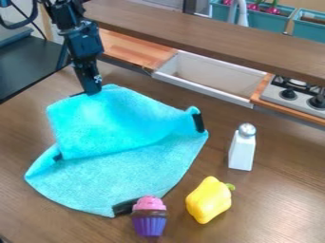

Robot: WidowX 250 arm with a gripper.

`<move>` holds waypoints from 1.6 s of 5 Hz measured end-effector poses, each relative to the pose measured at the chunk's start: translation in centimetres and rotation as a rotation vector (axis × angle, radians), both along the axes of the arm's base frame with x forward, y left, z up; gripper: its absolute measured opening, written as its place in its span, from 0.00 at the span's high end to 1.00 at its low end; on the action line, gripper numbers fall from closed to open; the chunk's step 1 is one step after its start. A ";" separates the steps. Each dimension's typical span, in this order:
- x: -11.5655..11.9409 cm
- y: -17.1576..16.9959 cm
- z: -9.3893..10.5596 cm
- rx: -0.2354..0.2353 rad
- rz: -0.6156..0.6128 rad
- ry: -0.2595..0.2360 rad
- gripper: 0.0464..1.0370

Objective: Unfold the cloth from bottom right to top left

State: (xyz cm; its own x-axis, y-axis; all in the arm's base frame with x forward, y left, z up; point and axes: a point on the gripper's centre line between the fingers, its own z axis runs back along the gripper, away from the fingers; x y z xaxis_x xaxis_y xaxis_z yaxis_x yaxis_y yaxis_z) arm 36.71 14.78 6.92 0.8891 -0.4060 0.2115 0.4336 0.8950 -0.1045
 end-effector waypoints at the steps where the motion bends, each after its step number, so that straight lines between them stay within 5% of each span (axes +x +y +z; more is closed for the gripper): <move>1: 1.8 1.6 0.2 0.016 0.026 0.032 1.00; 4: 4.0 2.3 0.9 0.192 0.016 0.041 1.00; 6: 5.0 3.3 1.0 0.250 -0.009 0.011 1.00; 8: 6.0 5.0 0.3 0.259 -0.020 0.003 1.00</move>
State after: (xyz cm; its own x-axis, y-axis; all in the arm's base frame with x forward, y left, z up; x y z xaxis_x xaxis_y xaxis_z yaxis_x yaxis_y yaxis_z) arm 42.69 19.74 7.24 0.8807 -0.4641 0.0952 0.4519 0.8832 0.1253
